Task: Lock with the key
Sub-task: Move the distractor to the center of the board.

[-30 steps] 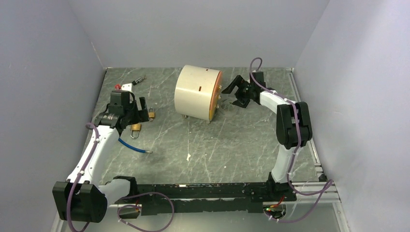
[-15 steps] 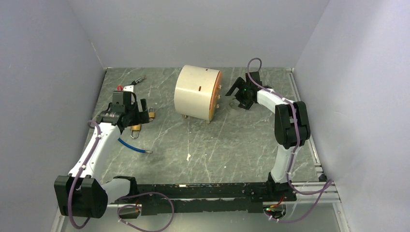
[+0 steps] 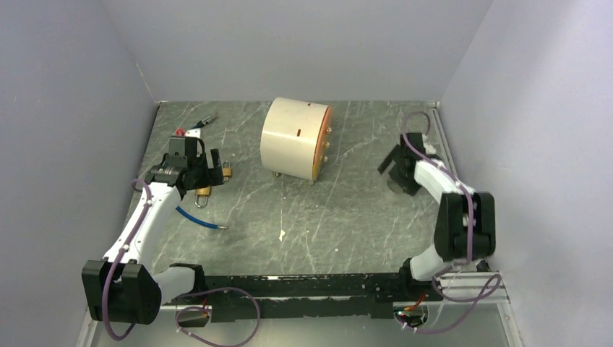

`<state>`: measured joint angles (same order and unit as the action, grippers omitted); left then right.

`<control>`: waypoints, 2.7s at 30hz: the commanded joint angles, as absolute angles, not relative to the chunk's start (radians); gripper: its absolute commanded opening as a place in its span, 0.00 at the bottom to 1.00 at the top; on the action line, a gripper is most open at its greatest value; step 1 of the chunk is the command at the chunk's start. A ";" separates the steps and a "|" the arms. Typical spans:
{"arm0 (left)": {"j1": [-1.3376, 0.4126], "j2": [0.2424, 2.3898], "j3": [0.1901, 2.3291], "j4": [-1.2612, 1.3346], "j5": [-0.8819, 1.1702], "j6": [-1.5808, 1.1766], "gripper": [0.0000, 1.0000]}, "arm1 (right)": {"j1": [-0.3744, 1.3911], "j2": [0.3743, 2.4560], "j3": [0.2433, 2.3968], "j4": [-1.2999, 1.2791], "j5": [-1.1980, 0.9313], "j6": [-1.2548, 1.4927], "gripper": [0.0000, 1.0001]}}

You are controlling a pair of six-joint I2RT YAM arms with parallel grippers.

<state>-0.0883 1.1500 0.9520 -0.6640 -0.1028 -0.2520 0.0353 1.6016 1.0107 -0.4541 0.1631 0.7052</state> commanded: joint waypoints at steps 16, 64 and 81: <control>-0.085 1.141 0.982 -0.659 -0.089 -0.236 0.96 | -0.052 0.929 0.953 -0.485 -0.312 0.550 0.99; -0.322 1.999 1.589 -0.527 0.250 -0.300 0.96 | 0.335 0.959 0.877 -0.685 0.049 0.667 0.99; -0.521 2.182 1.789 -0.459 0.307 -0.474 0.96 | 0.335 0.867 0.989 -0.790 0.124 0.647 0.99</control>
